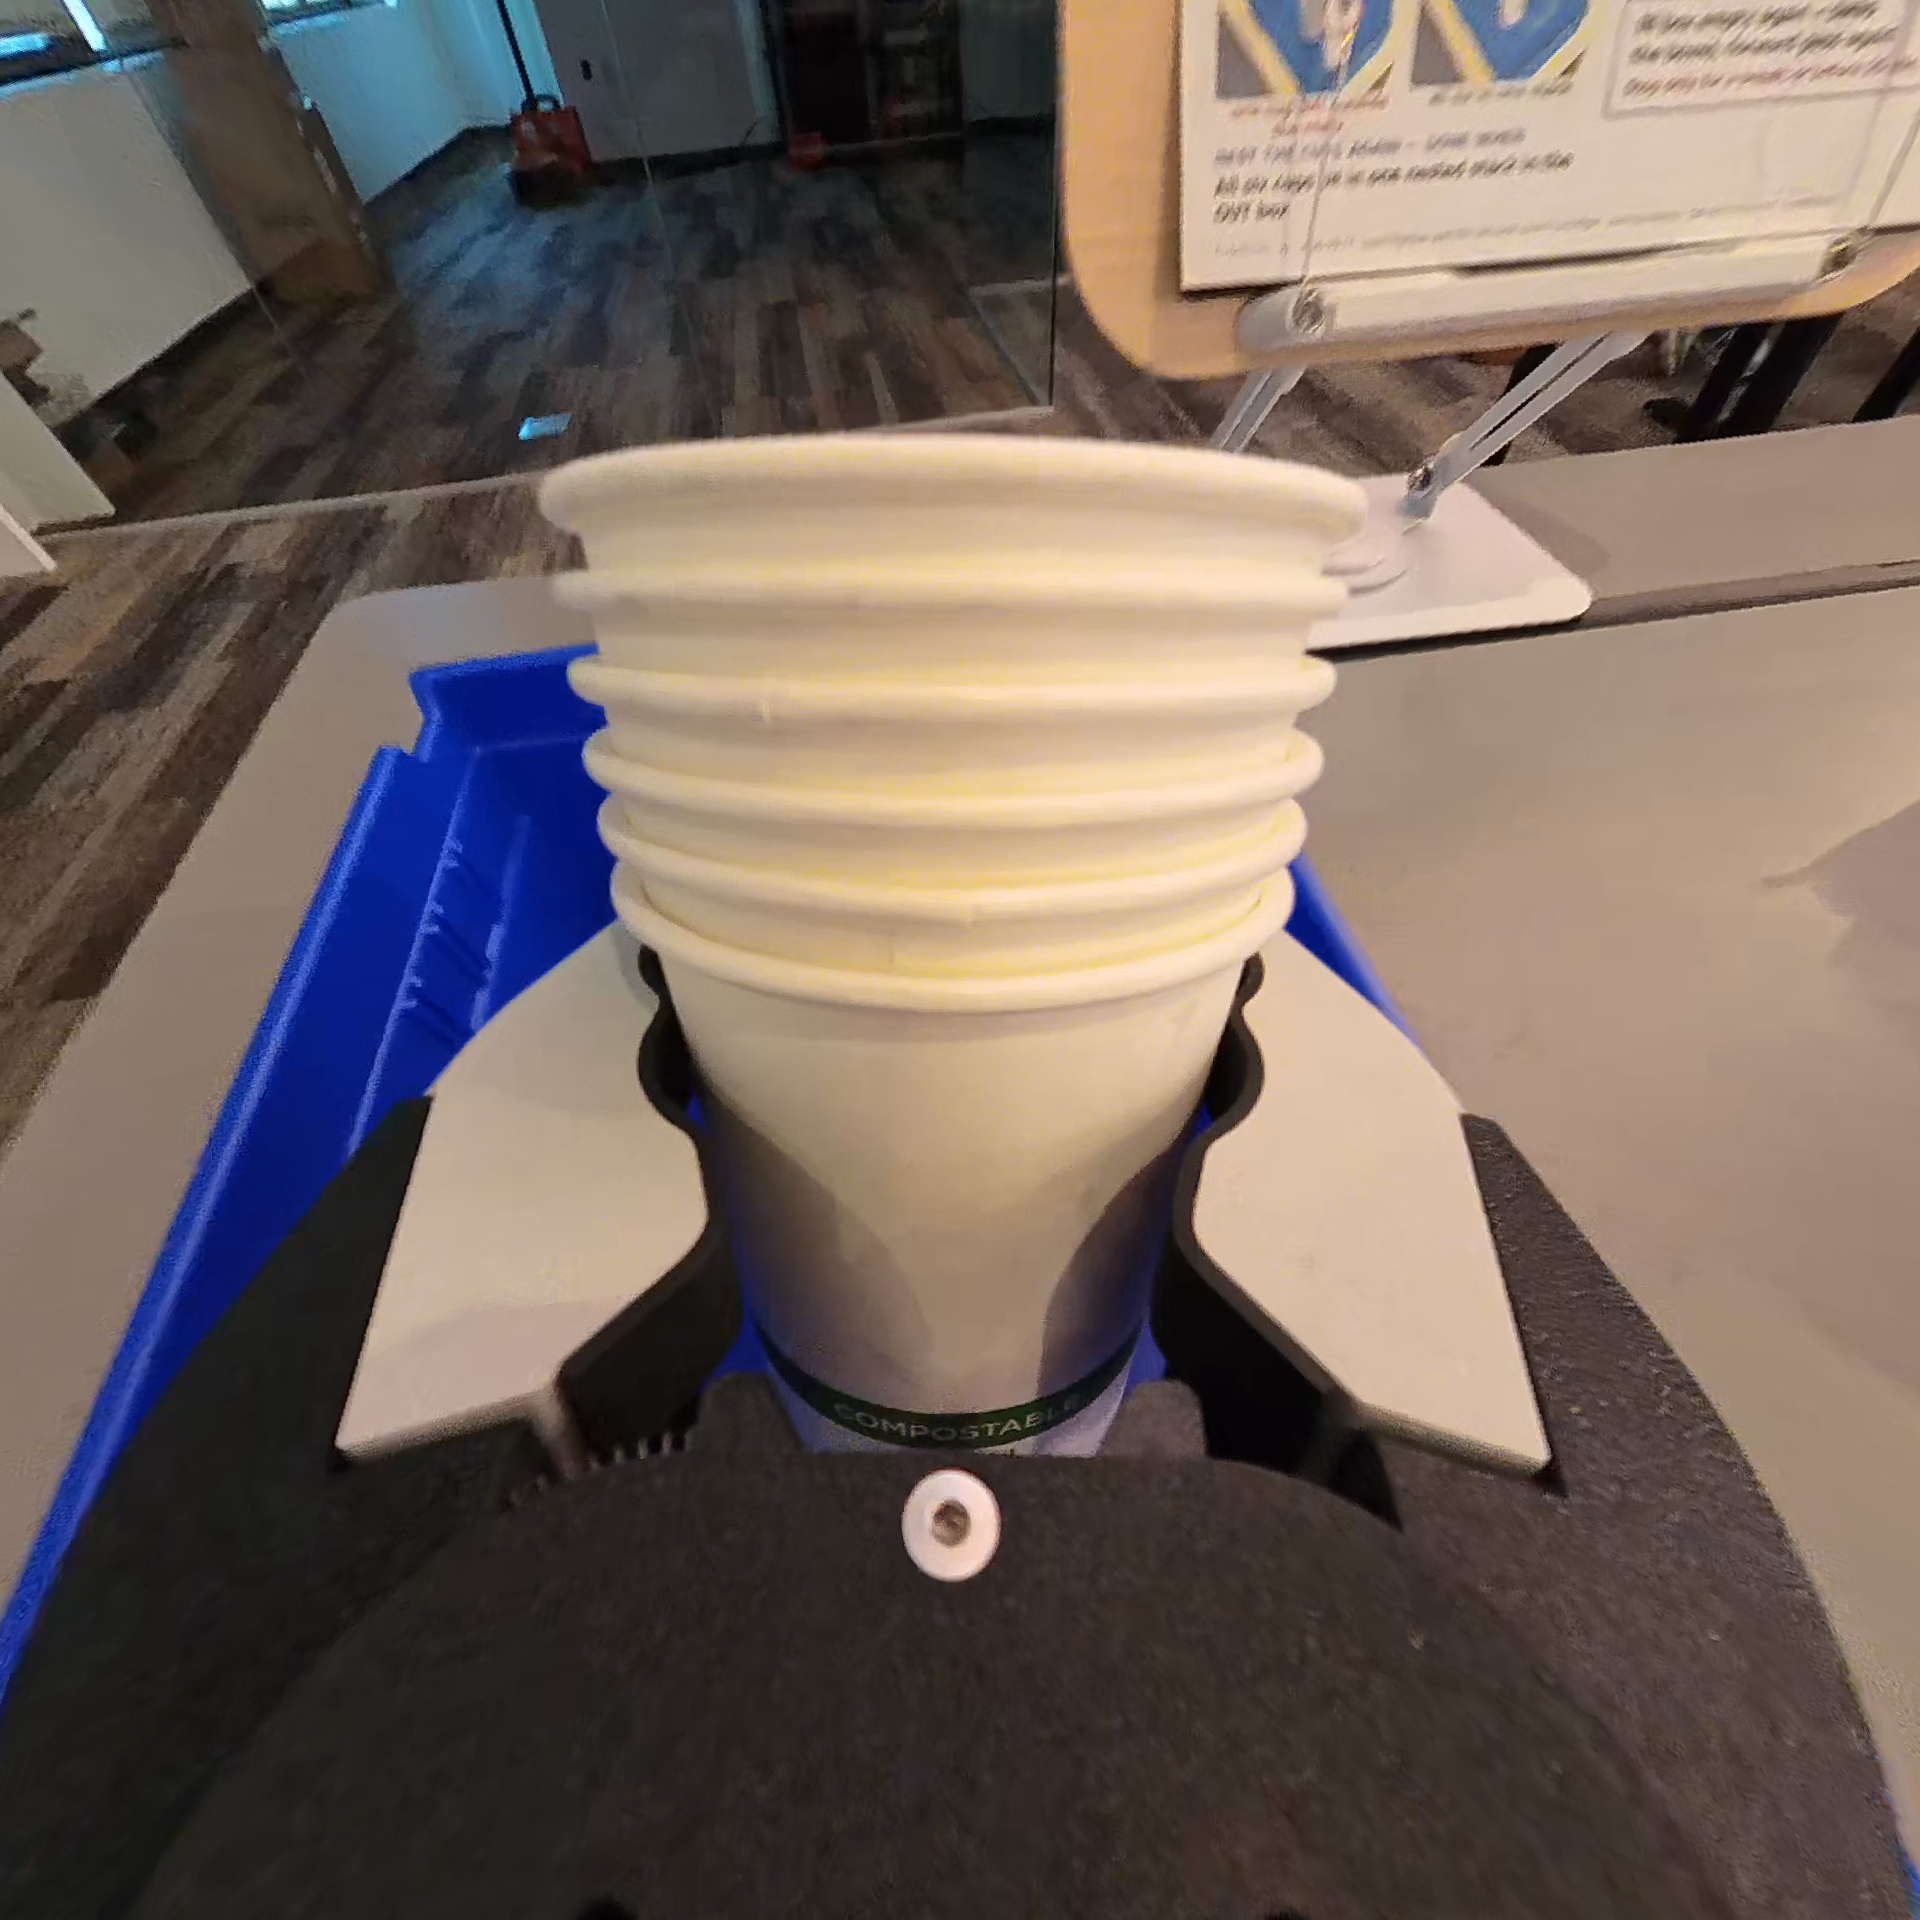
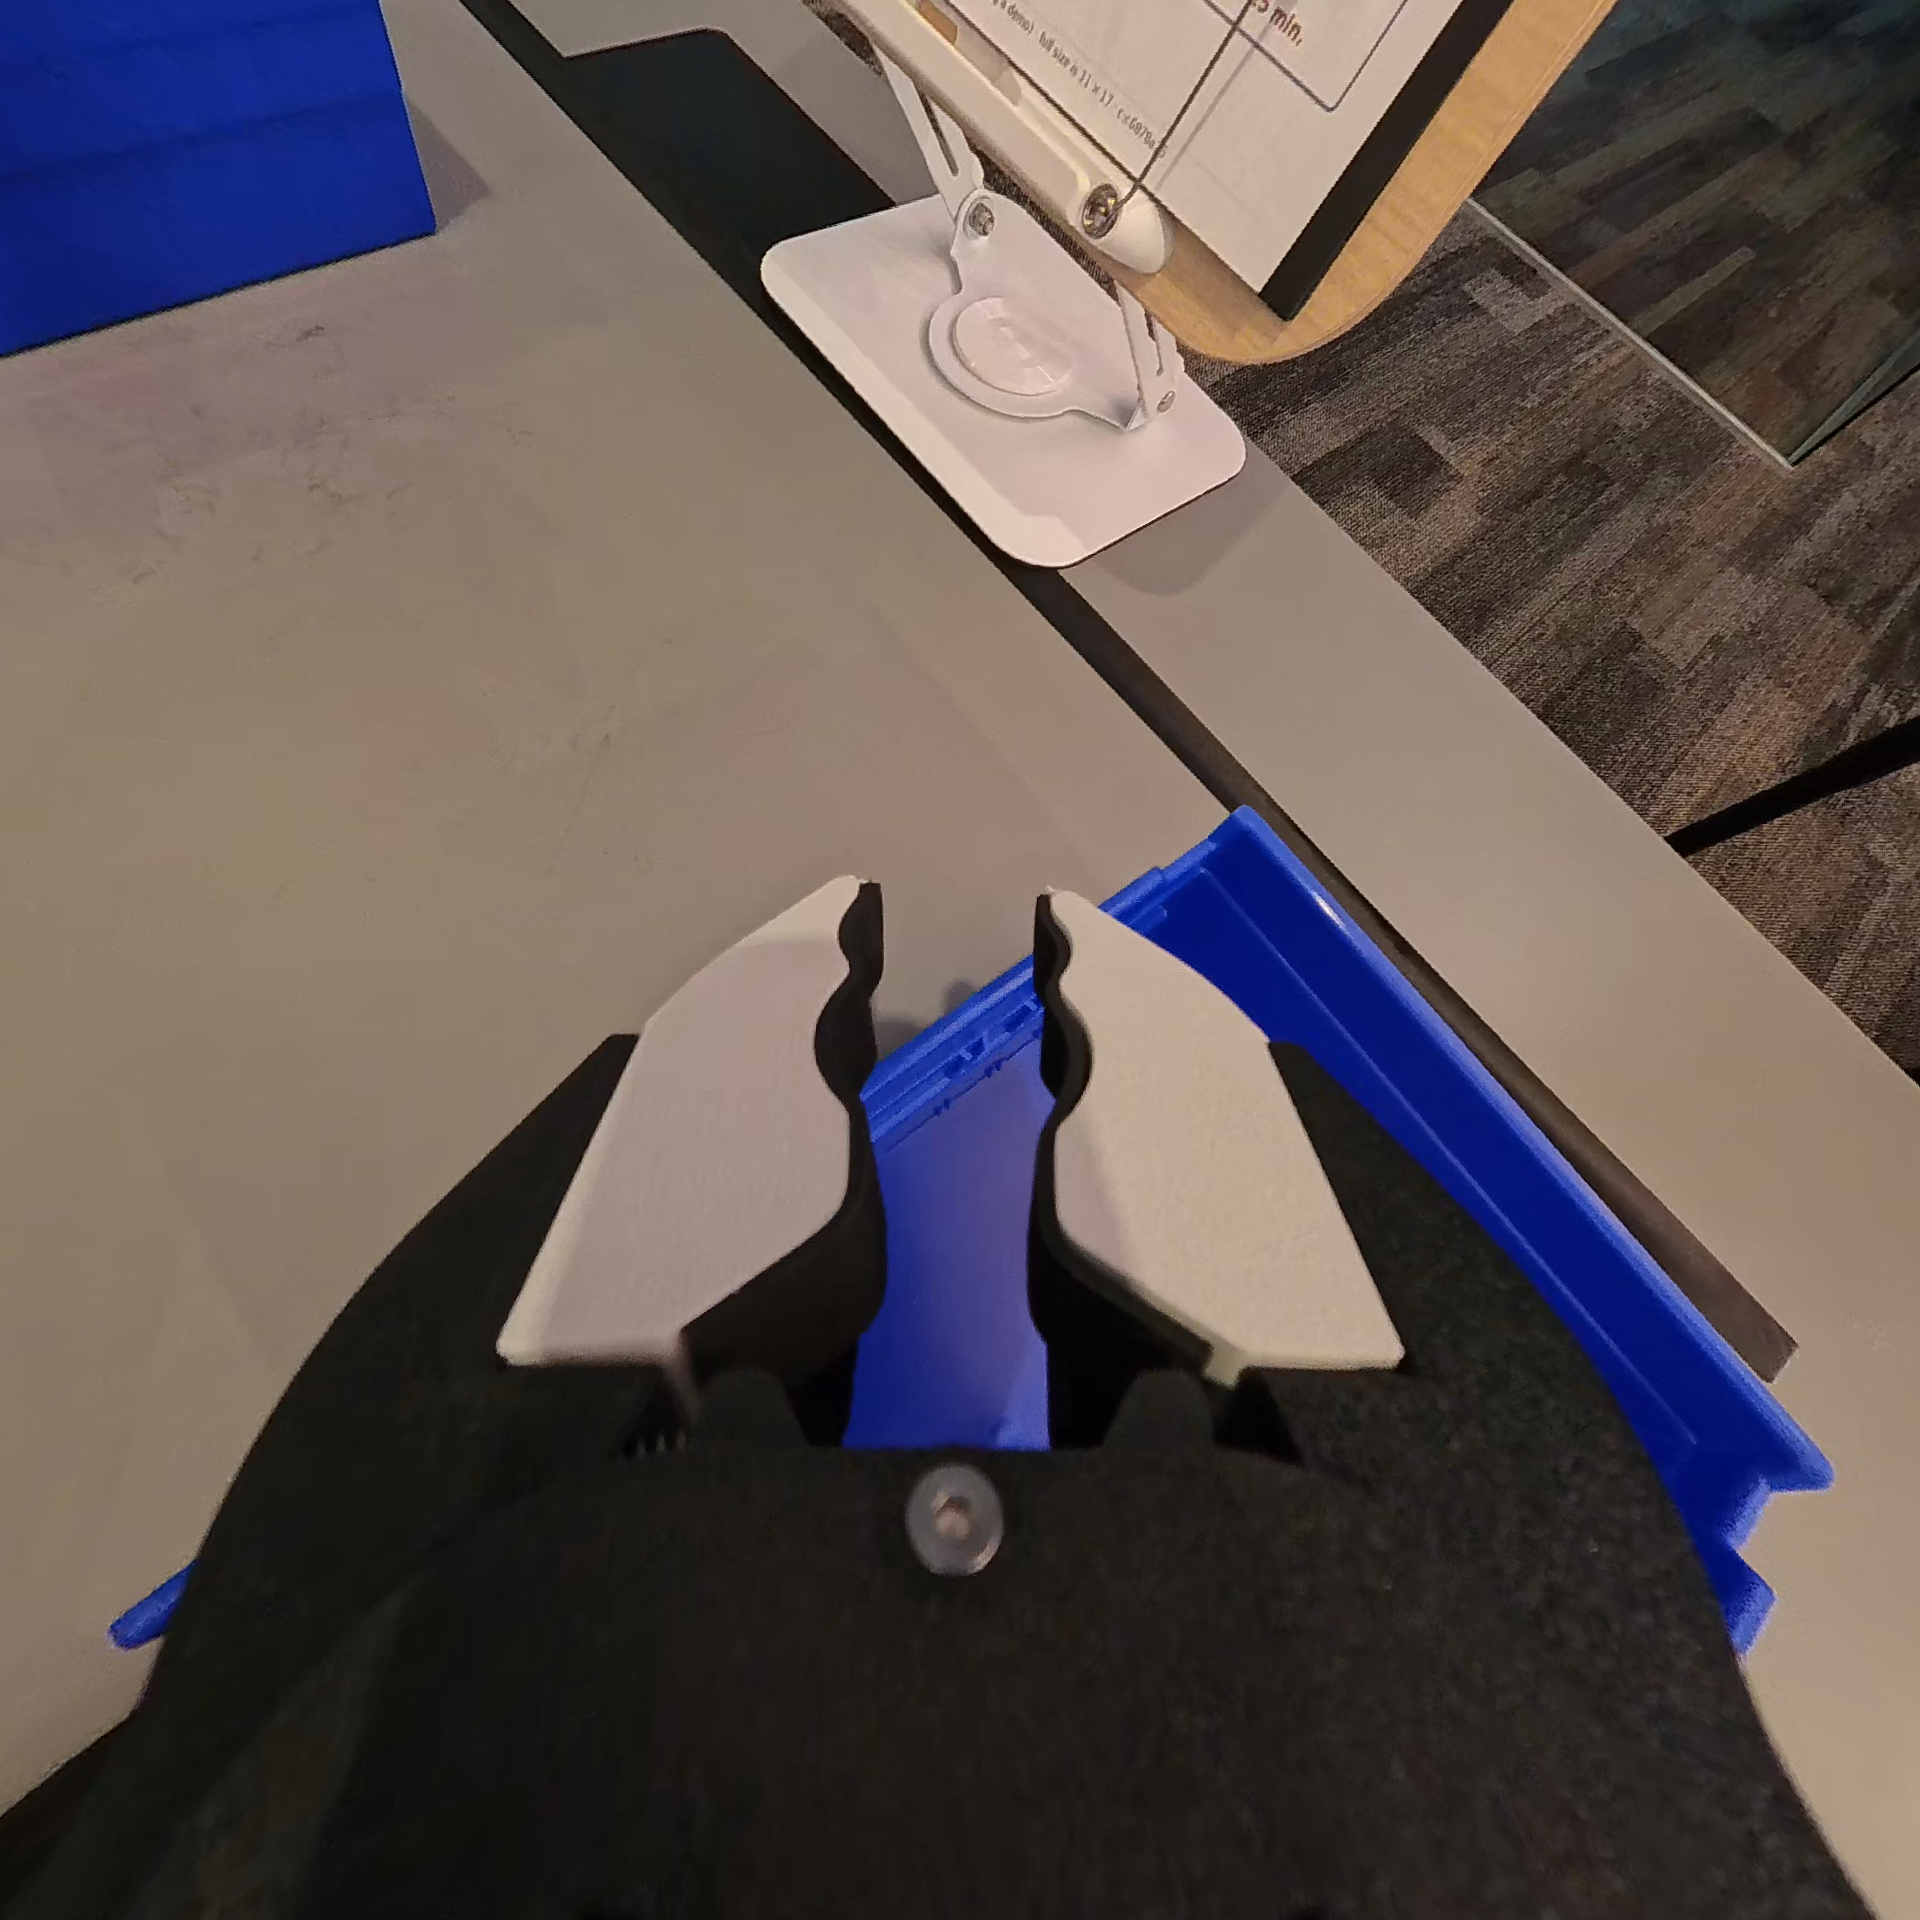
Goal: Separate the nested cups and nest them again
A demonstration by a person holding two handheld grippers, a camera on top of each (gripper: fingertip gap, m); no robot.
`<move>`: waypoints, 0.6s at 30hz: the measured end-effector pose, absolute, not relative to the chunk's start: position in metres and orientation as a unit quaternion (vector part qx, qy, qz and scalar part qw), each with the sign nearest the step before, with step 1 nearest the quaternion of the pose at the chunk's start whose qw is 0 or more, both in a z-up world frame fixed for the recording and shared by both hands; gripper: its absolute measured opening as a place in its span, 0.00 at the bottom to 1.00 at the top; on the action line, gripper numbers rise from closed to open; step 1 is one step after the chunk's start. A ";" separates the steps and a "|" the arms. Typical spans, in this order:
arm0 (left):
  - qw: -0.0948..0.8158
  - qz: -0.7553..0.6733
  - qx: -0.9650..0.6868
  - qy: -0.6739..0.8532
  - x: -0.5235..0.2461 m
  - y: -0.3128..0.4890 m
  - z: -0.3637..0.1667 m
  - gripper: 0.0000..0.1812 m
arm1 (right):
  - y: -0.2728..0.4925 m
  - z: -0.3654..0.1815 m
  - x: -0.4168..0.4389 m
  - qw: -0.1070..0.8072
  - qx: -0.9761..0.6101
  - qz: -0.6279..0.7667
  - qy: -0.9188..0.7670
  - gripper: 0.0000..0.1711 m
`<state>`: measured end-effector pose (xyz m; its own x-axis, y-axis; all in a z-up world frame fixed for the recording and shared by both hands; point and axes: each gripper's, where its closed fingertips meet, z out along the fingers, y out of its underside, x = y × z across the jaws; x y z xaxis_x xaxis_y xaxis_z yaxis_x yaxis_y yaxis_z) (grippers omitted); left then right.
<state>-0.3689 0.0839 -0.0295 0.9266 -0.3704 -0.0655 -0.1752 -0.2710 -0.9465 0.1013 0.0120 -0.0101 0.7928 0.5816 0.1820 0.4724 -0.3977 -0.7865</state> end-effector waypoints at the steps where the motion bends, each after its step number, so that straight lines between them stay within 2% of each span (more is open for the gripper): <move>1: 0.585 -0.083 -0.786 0.181 -0.367 0.082 -0.023 0.55 | 0.012 -0.010 0.101 0.448 -0.834 0.060 -0.317 0.16; 7: 0.622 -0.092 -0.741 0.235 -0.344 0.059 0.027 0.55 | 0.011 -0.003 0.090 0.461 -0.822 0.072 -0.327 0.16; 13: 0.641 -0.175 -0.686 0.298 -0.286 0.014 0.078 0.55 | 0.002 0.016 0.055 0.486 -0.784 0.118 -0.367 0.16; 18: 0.638 -0.225 -0.644 0.358 -0.234 -0.024 0.096 0.55 | -0.008 0.031 0.024 0.501 -0.753 0.147 -0.400 0.16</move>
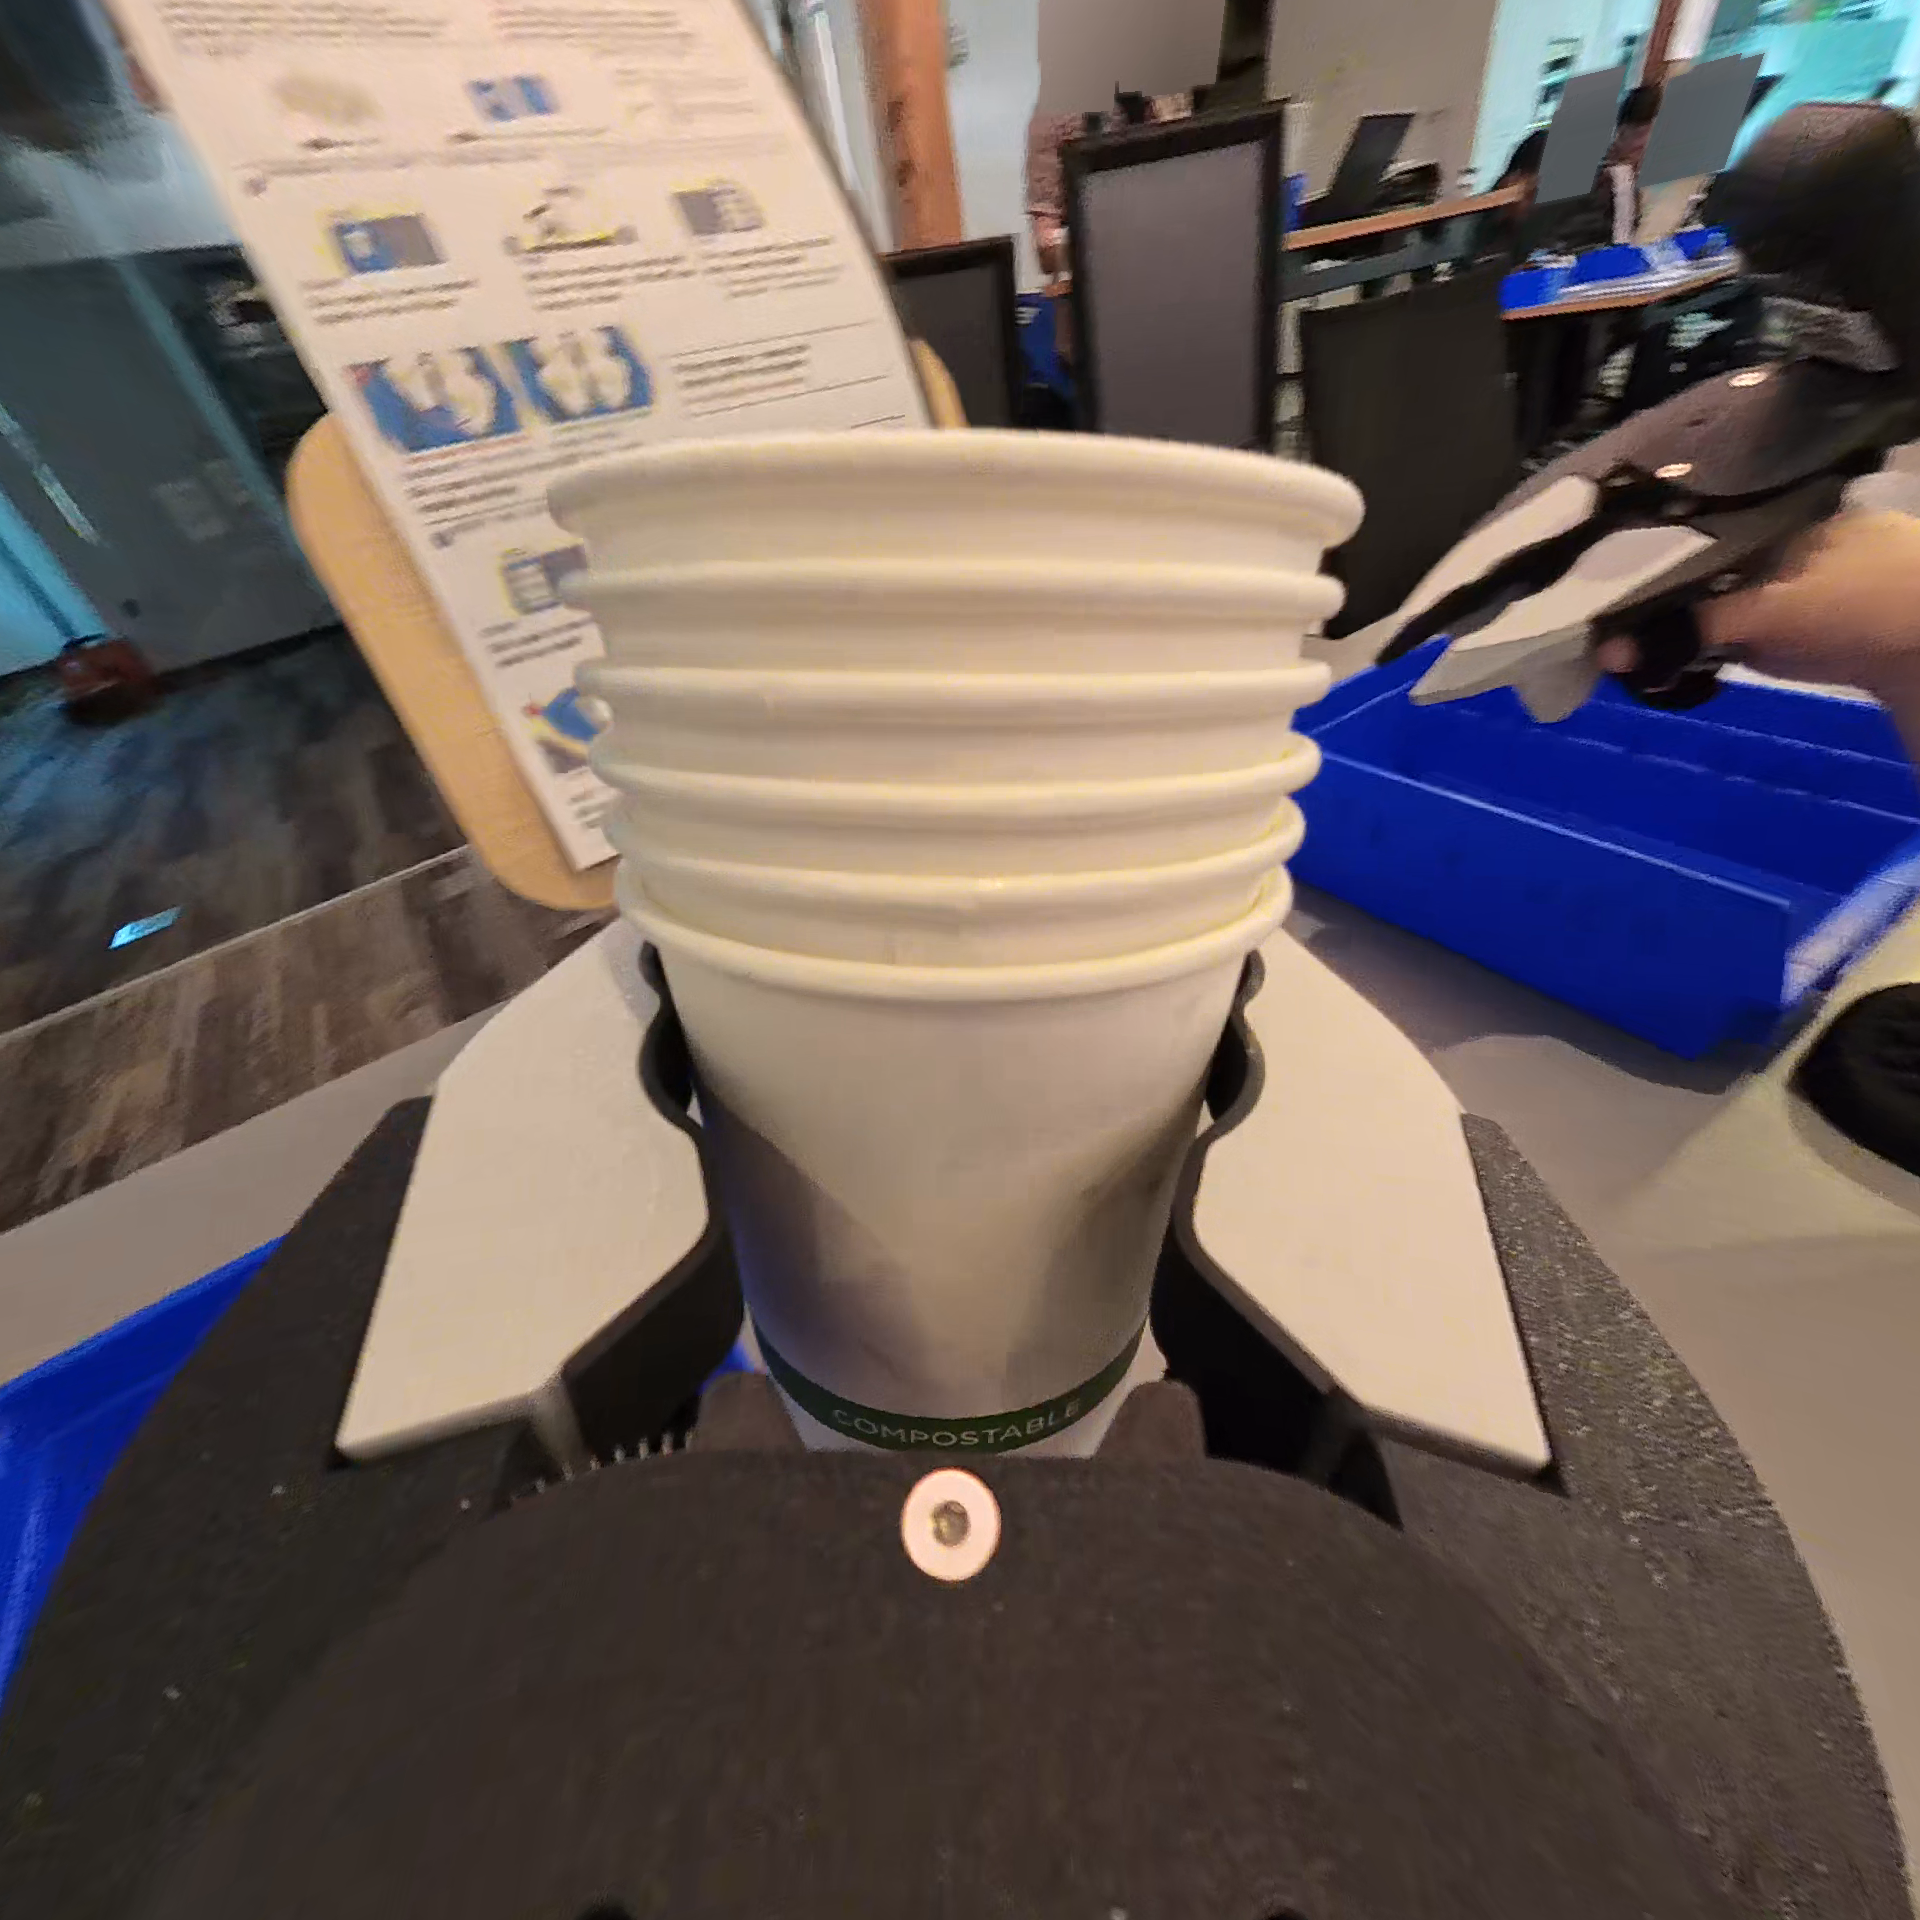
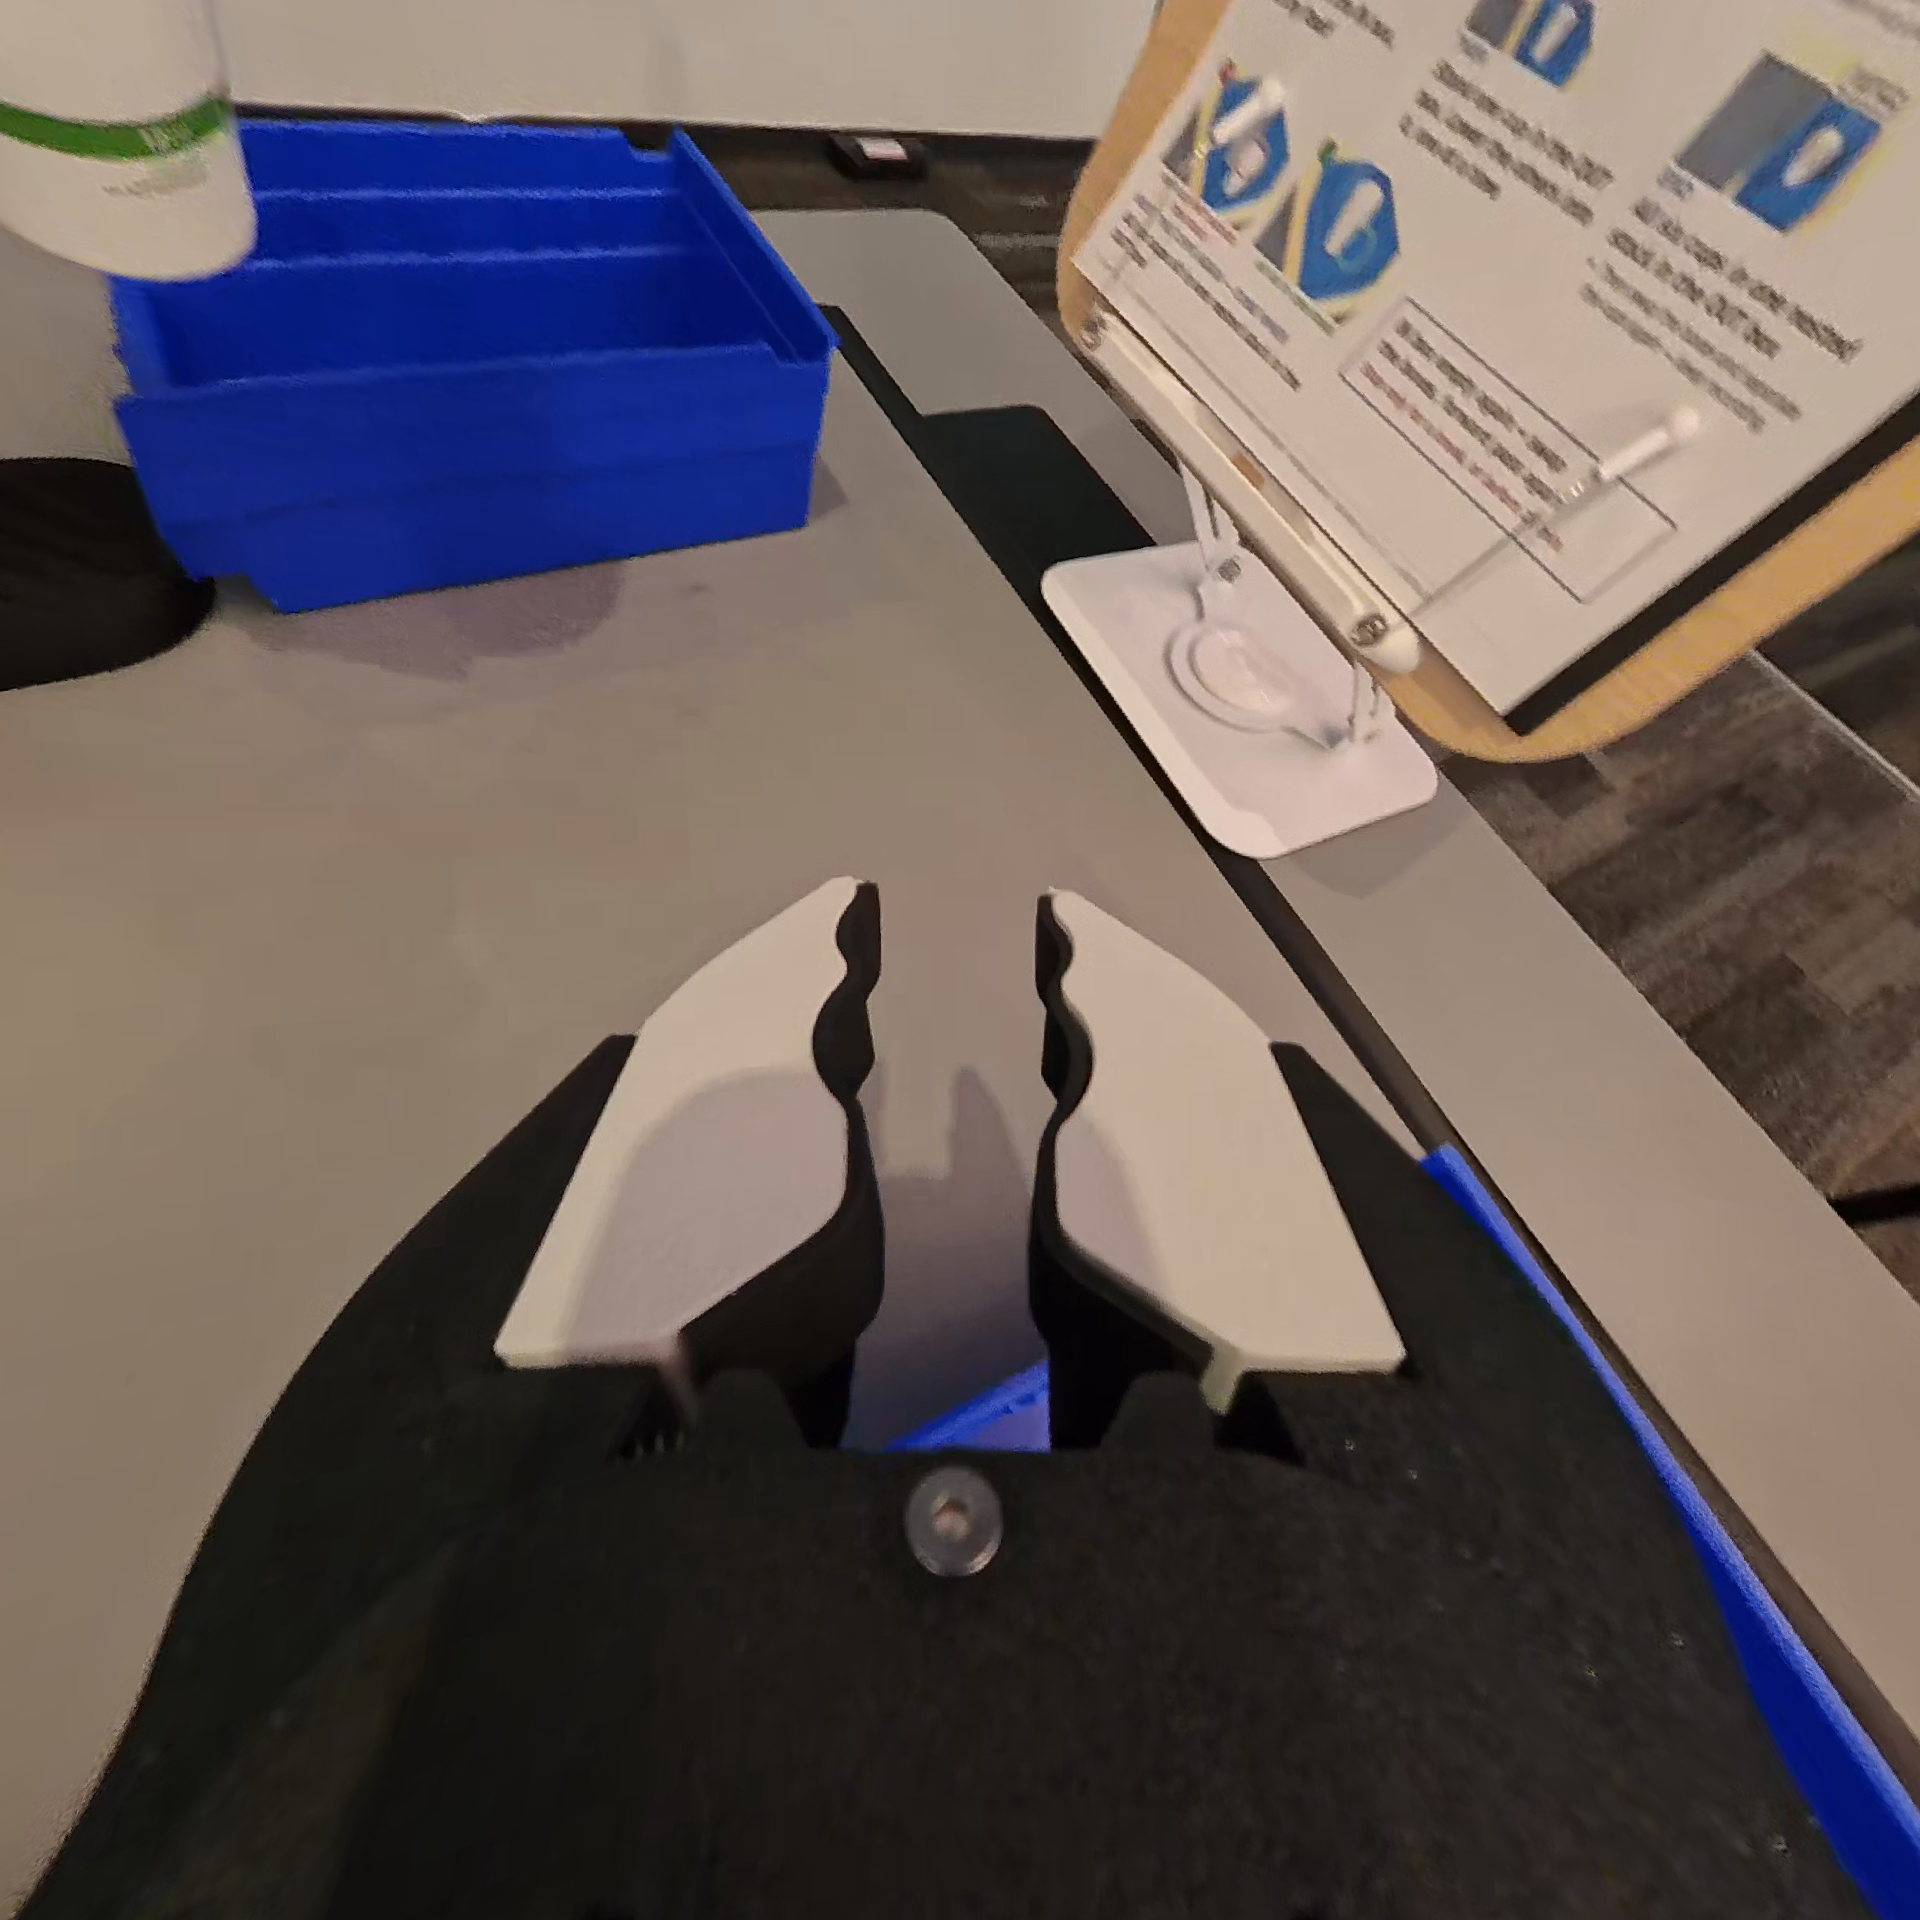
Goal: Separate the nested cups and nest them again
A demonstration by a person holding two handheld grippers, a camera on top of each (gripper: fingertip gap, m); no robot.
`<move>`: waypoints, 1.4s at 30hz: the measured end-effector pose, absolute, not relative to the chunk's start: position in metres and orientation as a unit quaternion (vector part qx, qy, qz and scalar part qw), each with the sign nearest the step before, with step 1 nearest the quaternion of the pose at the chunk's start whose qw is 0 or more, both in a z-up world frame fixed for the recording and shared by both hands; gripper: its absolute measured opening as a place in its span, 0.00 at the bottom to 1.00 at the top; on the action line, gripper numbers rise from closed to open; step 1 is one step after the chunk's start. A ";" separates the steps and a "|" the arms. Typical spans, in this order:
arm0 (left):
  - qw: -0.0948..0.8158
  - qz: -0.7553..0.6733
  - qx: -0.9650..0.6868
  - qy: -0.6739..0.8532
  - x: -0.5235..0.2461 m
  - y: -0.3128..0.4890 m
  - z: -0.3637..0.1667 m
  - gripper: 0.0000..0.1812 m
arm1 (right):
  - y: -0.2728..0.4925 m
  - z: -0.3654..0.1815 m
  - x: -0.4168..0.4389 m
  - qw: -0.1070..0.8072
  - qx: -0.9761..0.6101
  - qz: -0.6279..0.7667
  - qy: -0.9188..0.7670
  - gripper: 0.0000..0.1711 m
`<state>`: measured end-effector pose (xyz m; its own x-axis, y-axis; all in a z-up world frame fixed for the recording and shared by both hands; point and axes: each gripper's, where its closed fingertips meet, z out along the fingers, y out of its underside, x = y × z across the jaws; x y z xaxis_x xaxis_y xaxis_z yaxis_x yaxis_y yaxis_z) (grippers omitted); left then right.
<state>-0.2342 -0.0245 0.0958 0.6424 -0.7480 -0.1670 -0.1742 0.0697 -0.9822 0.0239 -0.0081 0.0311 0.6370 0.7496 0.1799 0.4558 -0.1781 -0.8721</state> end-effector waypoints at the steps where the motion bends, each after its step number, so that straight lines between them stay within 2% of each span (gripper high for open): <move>1: 0.634 -0.233 -0.638 0.371 -0.224 -0.031 0.096 0.55 | -0.011 0.034 0.018 0.503 -0.747 0.153 -0.407 0.16; 13: 0.581 -0.356 -0.566 0.464 -0.118 -0.090 0.093 0.55 | -0.075 0.072 -0.035 0.515 -0.624 0.283 -0.515 0.21; 21: 0.556 -0.436 -0.534 0.465 -0.095 -0.111 0.109 0.55 | -0.107 0.097 -0.064 0.522 -0.540 0.387 -0.535 0.35; 29: 0.566 -0.460 -0.517 0.449 -0.096 -0.113 0.130 0.54 | -0.121 0.090 -0.111 0.483 -0.500 0.469 -0.545 0.52; 33: 0.565 -0.457 -0.512 0.457 -0.094 -0.118 0.131 0.54 | -0.120 0.087 -0.134 0.484 -0.487 0.489 -0.538 0.52; 37: 0.560 -0.452 -0.512 0.469 -0.091 -0.121 0.127 0.54 | -0.125 0.086 -0.144 0.475 -0.469 0.513 -0.539 0.47; 42: 0.565 -0.429 -0.514 0.482 -0.091 -0.123 0.124 0.55 | -0.127 0.085 -0.144 0.483 -0.458 0.502 -0.552 0.46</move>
